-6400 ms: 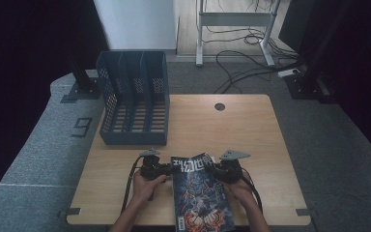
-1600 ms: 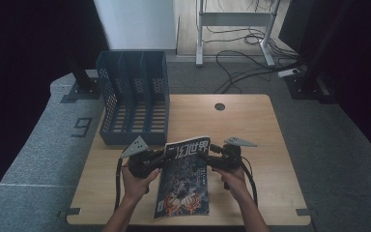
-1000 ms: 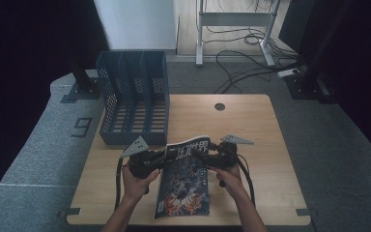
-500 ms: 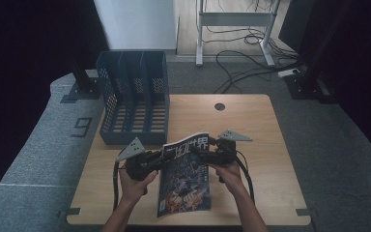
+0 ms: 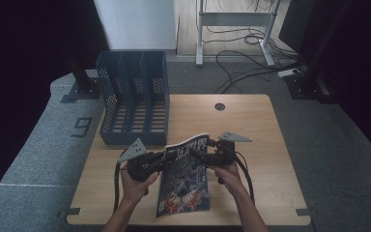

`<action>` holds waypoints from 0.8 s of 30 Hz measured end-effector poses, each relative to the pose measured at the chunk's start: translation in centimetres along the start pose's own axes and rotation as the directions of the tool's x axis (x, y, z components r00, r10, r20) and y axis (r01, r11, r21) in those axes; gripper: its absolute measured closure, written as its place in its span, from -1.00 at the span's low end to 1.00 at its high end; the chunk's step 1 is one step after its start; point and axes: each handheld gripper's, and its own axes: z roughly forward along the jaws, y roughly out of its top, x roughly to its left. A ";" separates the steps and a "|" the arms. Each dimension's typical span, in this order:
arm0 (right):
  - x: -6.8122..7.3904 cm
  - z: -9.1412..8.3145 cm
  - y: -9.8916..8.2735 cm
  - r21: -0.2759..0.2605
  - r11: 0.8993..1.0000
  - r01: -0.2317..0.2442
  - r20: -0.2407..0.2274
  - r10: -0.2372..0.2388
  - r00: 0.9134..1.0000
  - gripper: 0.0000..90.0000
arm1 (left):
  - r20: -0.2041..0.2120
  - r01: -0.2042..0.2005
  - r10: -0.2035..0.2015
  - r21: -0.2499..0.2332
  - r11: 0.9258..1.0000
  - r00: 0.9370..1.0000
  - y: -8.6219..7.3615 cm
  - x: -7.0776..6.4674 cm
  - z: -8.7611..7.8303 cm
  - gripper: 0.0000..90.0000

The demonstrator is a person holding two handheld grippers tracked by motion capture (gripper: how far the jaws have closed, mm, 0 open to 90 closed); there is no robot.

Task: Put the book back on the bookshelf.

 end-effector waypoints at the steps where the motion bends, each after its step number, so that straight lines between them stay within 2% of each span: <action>1: 0.0 0.0 -0.1 0.002 1.000 0.005 0.006 -0.005 1.000 -0.95 | 0.003 0.001 -0.001 -0.002 1.000 1.000 0.0 0.0 0.0 0.83; 4: -0.2 0.3 -0.4 0.032 0.999 0.026 0.003 -0.027 1.000 -1.00 | 0.012 0.001 -0.001 -0.002 1.000 1.000 0.0 0.0 0.0 0.83; 8: -0.4 0.6 -0.6 0.037 0.999 0.005 -0.020 -0.004 1.000 -1.00 | 0.017 0.009 -0.009 -0.001 1.000 1.000 -0.1 0.1 0.1 0.83; 10: -0.4 0.6 -0.6 0.035 0.999 0.010 -0.036 -0.009 0.999 -1.00 | 0.020 0.010 -0.010 -0.002 1.000 1.000 -0.1 0.2 0.1 0.83; 13: -0.4 0.5 -0.6 0.027 0.999 0.025 -0.034 -0.024 0.999 -1.00 | 0.022 0.010 -0.010 -0.003 1.000 1.000 -0.1 0.1 0.1 0.83; 17: -0.5 0.6 -0.7 0.029 1.000 0.011 -0.063 -0.009 0.998 -1.00 | 0.027 0.010 -0.010 -0.001 1.000 1.000 -0.1 0.2 0.1 0.83; 24: 0.0 0.5 -0.5 0.041 0.998 0.038 -0.027 -0.037 0.999 -1.00 | 0.025 0.007 -0.008 0.009 1.000 1.000 -0.1 0.3 0.1 0.82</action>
